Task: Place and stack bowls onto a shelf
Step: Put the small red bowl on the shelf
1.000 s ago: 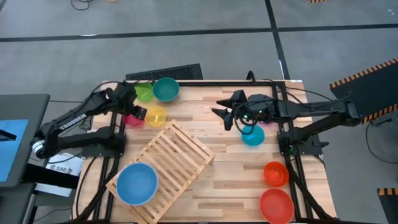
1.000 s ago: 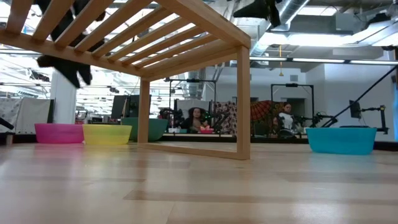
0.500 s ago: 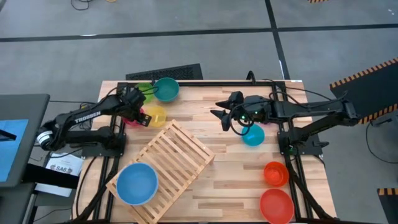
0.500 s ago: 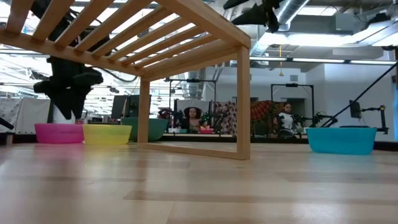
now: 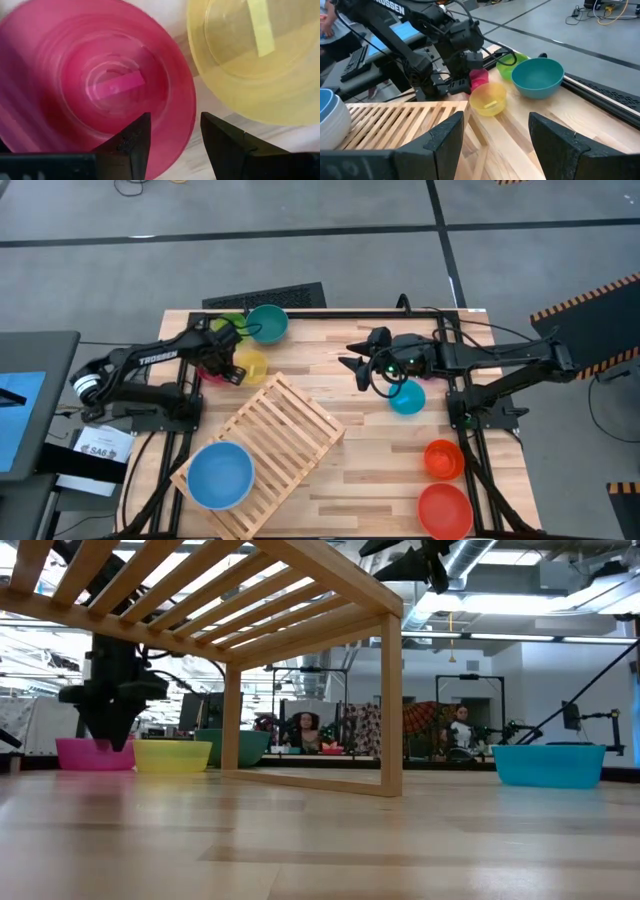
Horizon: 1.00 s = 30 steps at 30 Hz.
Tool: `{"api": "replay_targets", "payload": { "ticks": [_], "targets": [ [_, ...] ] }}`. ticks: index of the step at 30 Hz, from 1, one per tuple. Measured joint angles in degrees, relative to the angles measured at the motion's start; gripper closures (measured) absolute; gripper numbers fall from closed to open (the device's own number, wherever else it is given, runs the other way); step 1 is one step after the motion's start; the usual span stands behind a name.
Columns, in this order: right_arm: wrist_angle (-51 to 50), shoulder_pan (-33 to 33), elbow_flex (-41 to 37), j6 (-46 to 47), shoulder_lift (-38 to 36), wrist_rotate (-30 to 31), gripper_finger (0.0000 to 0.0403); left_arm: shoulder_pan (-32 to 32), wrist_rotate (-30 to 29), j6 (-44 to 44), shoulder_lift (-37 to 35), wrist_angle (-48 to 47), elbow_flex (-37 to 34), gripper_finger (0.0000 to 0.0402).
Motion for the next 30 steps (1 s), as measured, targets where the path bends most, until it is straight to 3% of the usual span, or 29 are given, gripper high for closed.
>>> {"api": "replay_targets", "payload": {
  "ticks": [7,14,23,30],
  "targets": [
    [0.00,0.00,0.00,0.03,0.00,0.04,0.0154,0.00,-0.82,0.77,3.94,2.41,-0.35,0.0275],
    [0.03,0.00,0.00,0.17,0.00,0.07,0.0154,0.00,-1.14,3.28,2.89,1.94,0.58,0.0391],
    [0.17,0.00,-0.02,0.15,-0.02,0.07,0.0154,-0.23,-1.79,4.64,-6.41,-8.97,9.27,0.0401],
    [4.21,0.00,-0.02,0.07,-0.02,0.09,0.0154,-5.43,-1.77,5.05,-10.00,-18.64,22.41,0.0401]
  ]
}}
